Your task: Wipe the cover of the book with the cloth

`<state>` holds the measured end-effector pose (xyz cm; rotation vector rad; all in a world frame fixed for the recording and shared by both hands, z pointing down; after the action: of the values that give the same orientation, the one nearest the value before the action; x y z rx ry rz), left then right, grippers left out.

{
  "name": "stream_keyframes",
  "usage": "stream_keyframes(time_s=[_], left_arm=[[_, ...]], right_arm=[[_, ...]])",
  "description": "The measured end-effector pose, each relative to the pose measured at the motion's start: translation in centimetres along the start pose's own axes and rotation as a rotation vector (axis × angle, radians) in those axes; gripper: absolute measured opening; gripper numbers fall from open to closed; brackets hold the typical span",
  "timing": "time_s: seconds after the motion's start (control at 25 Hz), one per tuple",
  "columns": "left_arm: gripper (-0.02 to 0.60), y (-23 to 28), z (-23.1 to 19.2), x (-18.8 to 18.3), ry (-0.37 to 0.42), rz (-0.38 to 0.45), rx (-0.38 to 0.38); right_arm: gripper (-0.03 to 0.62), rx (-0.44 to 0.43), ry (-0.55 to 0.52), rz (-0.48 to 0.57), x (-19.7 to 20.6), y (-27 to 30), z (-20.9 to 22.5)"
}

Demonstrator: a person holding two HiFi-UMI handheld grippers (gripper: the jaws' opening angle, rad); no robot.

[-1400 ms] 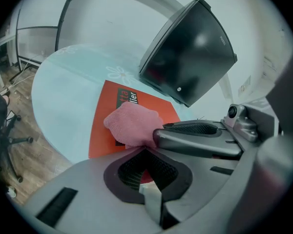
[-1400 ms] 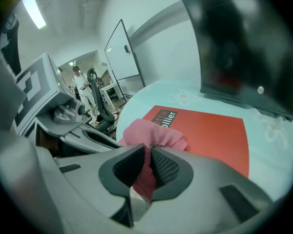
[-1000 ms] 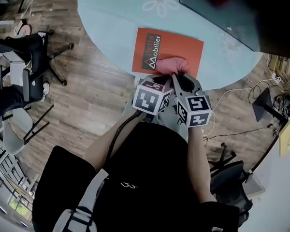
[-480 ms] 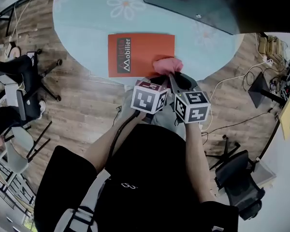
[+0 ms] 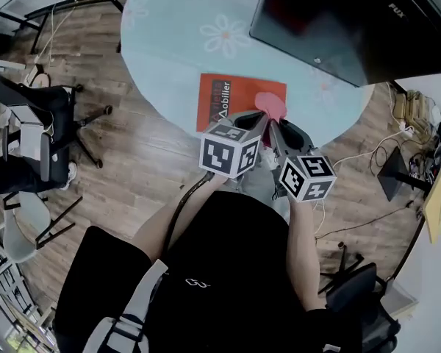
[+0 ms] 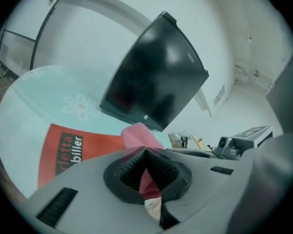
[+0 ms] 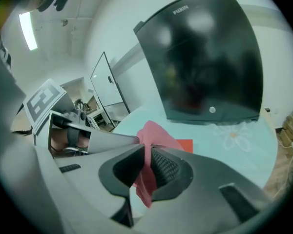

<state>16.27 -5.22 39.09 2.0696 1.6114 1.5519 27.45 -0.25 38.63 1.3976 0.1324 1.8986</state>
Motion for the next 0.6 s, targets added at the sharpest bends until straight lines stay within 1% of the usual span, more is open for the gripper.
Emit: stream_keyframes(time_s=[0.08, 0.2, 0.32, 0.48, 0.6], left_arm=[[0.012, -2.5, -1.6, -1.3, -0.02, 0.057, -0.012], [0.012, -5.5, -4.2, -4.8, -0.021, 0.185, -0.062], [0.012, -8.5, -5.1, -8.1, 0.006, 0.32, -0.104], [0.012, -12.6, -5.3, -11.9, 0.061, 0.507, -0.099], [0.012, -16.2, -6.4, -13.7, 0.106, 0.598, -0.109]], right_arm=[[0.041, -0.036, -0.024, 0.034, -1.2, 1.2, -1.8], [0.041, -0.105, -0.102, 0.128, -4.8, 3.7, -4.2], [0.041, -0.153, -0.174, 0.244, -8.3, 4.4, -6.3], [0.04, -0.165, -0.285, 0.374, -12.3, 4.1, -9.4], [0.038, -0.199, -0.329, 0.469, -14.5, 3.6, -12.7]])
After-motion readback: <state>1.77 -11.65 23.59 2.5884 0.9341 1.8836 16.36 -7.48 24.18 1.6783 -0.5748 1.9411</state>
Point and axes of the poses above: the fingertips, and each gripper's own axes: y forward along the fingers, z to its right, x out of its underside, the point moved 8 cm from there along -y, backward along the fingers, and after that the axes turned 10 degrees about -x, right-handed, at the moved point
